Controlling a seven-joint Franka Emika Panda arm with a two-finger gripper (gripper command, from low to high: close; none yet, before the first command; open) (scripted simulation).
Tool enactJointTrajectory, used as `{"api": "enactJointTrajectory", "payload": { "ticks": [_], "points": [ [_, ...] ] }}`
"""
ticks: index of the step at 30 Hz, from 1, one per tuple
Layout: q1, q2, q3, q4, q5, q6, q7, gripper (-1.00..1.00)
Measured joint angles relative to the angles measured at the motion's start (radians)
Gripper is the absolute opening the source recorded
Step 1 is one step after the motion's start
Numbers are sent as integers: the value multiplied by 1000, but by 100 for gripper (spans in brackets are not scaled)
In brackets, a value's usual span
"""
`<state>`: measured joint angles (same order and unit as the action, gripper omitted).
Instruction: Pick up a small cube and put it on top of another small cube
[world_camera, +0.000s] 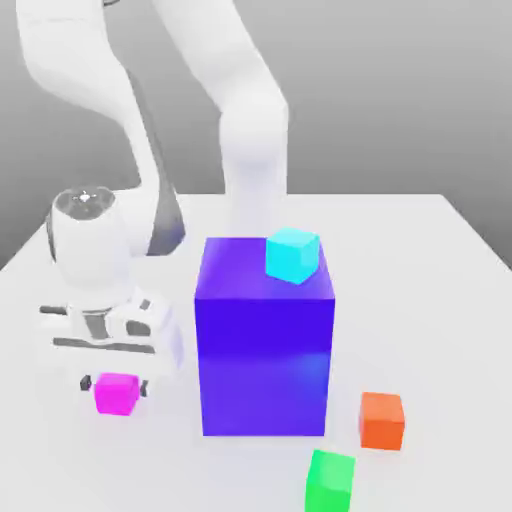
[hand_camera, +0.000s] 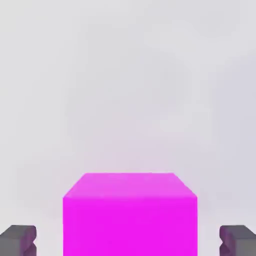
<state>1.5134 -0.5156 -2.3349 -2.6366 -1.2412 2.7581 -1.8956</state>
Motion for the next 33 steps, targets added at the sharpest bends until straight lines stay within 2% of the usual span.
{"api": "enactJointTrajectory", "payload": {
  "ticks": [4,6,12,16,24,33],
  "points": [
    [8,-7,-10,4,-14,-1,10,-100],
    [-27,18,32,-10,36,-2,-27,-100],
    [-265,131,313,-76,276,-31,-207,-100],
    [-448,165,529,-89,373,-71,-246,-100],
    [-602,219,859,-16,540,-146,118,-100],
    [-610,275,1085,70,690,-213,600,-100]
  ]
}}
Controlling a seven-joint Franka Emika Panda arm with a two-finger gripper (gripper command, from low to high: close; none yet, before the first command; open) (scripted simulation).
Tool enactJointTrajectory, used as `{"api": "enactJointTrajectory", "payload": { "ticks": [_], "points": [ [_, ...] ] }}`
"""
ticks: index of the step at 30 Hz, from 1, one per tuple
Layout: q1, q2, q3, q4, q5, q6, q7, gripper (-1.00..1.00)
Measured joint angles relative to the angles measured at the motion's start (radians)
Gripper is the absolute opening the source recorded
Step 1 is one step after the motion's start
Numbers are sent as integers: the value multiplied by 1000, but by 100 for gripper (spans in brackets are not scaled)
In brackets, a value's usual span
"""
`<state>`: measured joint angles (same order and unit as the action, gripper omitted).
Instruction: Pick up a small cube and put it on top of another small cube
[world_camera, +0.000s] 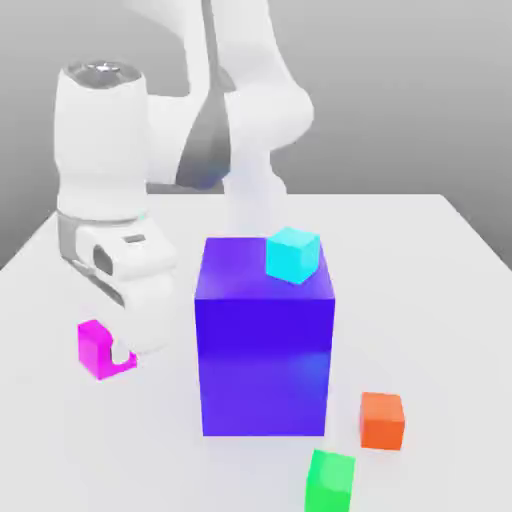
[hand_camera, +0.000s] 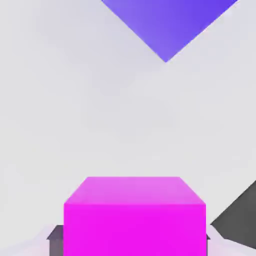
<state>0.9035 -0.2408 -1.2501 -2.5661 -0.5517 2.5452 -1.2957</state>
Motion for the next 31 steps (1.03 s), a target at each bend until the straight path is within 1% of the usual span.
{"api": "enactJointTrajectory", "payload": {
  "ticks": [6,11,15,19,22,26,27,31],
  "points": [
    [66,75,84,50,144,-13,291,-100],
    [147,169,136,88,321,-10,494,-100],
    [223,266,182,115,511,-6,623,-100],
    [241,371,251,142,722,-11,741,-100],
    [224,457,325,129,868,10,806,-100],
    [108,597,482,141,1071,85,697,-100],
    [72,631,527,147,1117,107,665,100],
    [72,631,527,147,1117,107,665,100]
  ]
}}
